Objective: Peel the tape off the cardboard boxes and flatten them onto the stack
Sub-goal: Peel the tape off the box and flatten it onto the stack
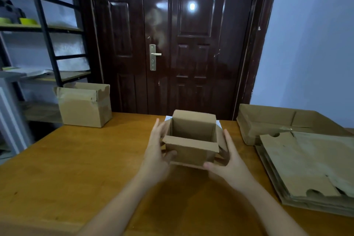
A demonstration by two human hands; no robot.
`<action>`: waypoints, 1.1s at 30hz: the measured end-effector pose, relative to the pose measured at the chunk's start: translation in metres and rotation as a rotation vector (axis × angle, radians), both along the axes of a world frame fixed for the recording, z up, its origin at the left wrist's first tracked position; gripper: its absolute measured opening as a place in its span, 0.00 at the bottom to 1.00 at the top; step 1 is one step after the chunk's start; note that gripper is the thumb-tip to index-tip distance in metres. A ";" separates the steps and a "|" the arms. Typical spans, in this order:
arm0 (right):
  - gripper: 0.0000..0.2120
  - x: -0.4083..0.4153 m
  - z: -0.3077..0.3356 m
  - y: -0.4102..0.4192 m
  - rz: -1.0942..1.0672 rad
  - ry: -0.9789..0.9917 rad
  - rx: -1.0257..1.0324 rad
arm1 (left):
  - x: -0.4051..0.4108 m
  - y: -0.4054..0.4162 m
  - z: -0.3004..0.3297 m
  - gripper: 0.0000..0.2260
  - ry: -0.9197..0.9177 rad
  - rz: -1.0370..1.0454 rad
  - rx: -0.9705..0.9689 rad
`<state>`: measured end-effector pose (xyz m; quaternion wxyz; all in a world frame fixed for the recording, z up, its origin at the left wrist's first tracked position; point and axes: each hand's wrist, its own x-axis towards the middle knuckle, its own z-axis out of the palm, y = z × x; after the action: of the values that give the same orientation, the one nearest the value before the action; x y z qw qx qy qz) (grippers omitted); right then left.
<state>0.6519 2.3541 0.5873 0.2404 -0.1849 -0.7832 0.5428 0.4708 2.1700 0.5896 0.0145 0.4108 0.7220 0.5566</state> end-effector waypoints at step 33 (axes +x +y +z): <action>0.42 0.005 0.031 -0.010 -0.121 0.168 0.371 | 0.027 0.000 0.014 0.42 0.095 0.030 0.006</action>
<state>0.6570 2.3442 0.6182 0.3668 -0.1385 -0.8344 0.3872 0.4977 2.1700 0.6032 -0.0294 0.4258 0.7262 0.5389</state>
